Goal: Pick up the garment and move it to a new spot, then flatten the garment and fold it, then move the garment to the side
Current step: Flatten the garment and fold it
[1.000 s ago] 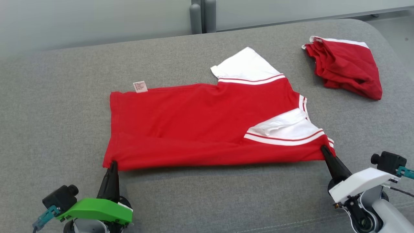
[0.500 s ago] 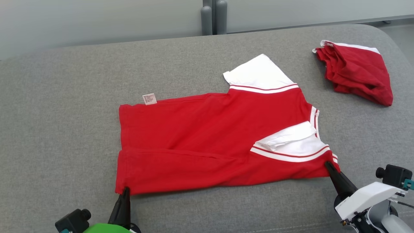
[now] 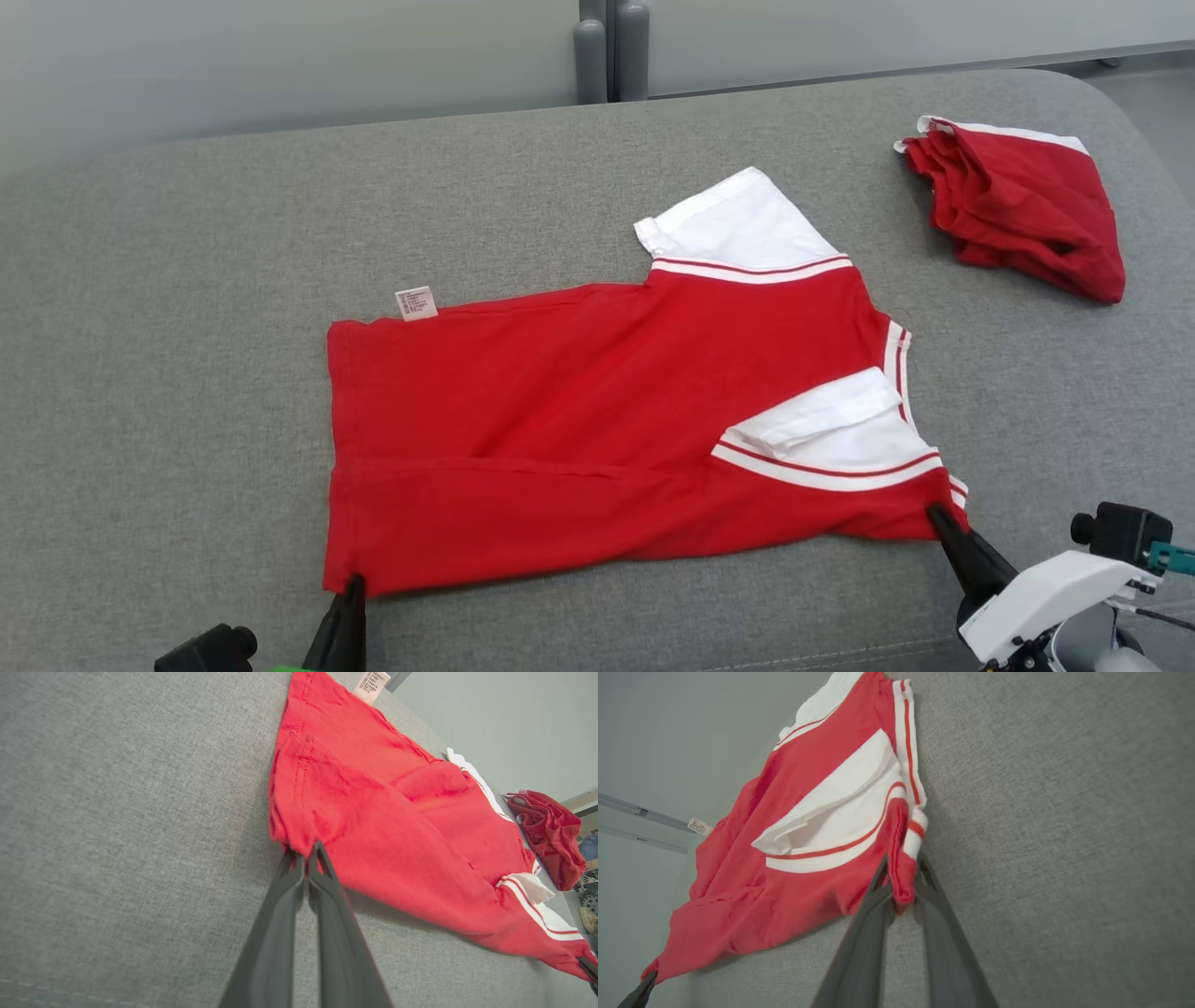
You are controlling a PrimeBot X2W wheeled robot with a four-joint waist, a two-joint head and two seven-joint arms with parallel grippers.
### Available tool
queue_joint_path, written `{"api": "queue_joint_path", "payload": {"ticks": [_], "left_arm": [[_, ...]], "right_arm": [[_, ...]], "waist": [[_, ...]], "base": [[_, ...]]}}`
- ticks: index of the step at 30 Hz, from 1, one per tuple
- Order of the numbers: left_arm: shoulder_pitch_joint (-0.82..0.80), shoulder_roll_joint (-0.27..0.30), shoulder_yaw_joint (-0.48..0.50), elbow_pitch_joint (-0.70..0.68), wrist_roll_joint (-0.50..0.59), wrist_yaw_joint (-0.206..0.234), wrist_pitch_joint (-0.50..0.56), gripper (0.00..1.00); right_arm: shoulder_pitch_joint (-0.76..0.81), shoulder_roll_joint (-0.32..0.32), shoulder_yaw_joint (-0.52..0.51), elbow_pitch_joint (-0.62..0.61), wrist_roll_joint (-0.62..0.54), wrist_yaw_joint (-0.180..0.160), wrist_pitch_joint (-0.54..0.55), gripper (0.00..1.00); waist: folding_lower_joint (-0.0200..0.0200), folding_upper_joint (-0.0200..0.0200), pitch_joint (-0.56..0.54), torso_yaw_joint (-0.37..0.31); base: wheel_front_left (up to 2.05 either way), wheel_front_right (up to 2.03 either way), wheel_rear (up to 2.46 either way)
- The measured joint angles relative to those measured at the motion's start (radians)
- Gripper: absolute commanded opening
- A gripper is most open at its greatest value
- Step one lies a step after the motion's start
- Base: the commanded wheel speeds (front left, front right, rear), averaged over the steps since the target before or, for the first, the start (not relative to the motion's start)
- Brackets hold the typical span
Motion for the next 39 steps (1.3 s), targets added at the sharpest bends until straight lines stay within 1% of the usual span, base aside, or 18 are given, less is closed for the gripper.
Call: {"api": "queue_joint_path", "payload": {"ticks": [1,2,3,7,11,15,19,25,28,30,32,38,39], "left_arm": [[0.001,0.004,0.001,0.001,0.007,0.003,0.01,0.44],[0.002,0.005,0.005,0.002,0.007,0.003,0.013,0.85],[0.003,0.005,0.009,0.002,0.007,0.004,0.018,1.0],[0.009,0.013,0.026,0.004,0.008,0.01,0.019,1.0],[0.019,0.025,0.05,-0.002,0.01,0.016,0.022,1.0],[0.017,0.055,0.08,-0.02,0.027,0.017,0.017,1.0],[-0.005,0.09,0.078,-0.049,0.079,0.018,0.025,1.0],[-0.184,0.137,0.027,-0.07,0.151,0.018,0.079,1.0],[-0.262,0.149,0.009,-0.063,0.162,0.018,0.121,1.0],[-0.315,0.155,-0.004,-0.041,0.169,0.018,0.153,1.0],[-0.366,0.156,-0.012,-0.018,0.182,0.018,0.185,1.0],[-0.498,0.157,-0.012,0.069,0.182,0.018,0.263,1.0],[-0.516,0.156,-0.012,0.087,0.182,0.018,0.273,1.0]], "right_arm": [[0.016,0.006,-0.004,0.002,0.006,-0.006,0.0,1.0],[0.035,0.008,-0.008,0.007,0.011,-0.012,0.0,1.0],[0.042,0.008,-0.008,0.009,0.011,-0.018,0.0,1.0],[0.055,0.003,-0.013,0.012,0.011,-0.026,0.0,1.0],[0.055,-0.023,-0.032,0.003,0.008,-0.036,-0.005,1.0],[0.05,-0.075,-0.045,-0.027,-0.028,-0.037,-0.016,1.0],[0.0,-0.12,-0.047,-0.072,-0.073,-0.036,-0.014,1.0],[-0.15,-0.188,-0.03,-0.12,-0.143,-0.035,0.033,1.0],[-0.24,-0.208,-0.009,-0.141,-0.172,-0.025,0.072,1.0],[-0.294,-0.219,0.003,-0.152,-0.198,-0.024,0.095,1.0],[-0.339,-0.231,0.012,-0.16,-0.206,-0.014,0.119,1.0],[-0.451,-0.228,0.067,-0.177,-0.245,0.018,0.187,1.0],[-0.463,-0.224,0.073,-0.177,-0.248,0.019,0.195,1.0]], "waist": [[0.0,0.0,-0.002,-0.005],[0.0,0.0,-0.002,-0.007],[0.0,0.0,-0.001,-0.008],[0.0,0.0,0.0,-0.014],[0.0,0.0,0.002,-0.021],[0.0,0.0,0.004,-0.027],[0.0,0.0,0.014,-0.029],[0.0,0.0,0.043,-0.029],[0.0,0.0,0.063,-0.029],[0.0,0.0,0.08,-0.028],[0.0,0.0,0.098,-0.028],[0.0,0.0,0.16,-0.025],[0.0,0.0,0.171,-0.025]], "base": [[0.0,0.0,0.0],[0.0,0.0,0.0],[0.0,0.0,0.0],[0.0,0.0,0.0],[0.0,0.0,0.0],[0.0,0.0,0.0],[0.0,0.0,0.0],[0.0,0.0,0.0],[0.0,0.0,0.0],[0.0,0.0,0.0],[0.0,0.0,0.0],[0.0,0.0,0.0],[0.0,0.0,0.0]]}}
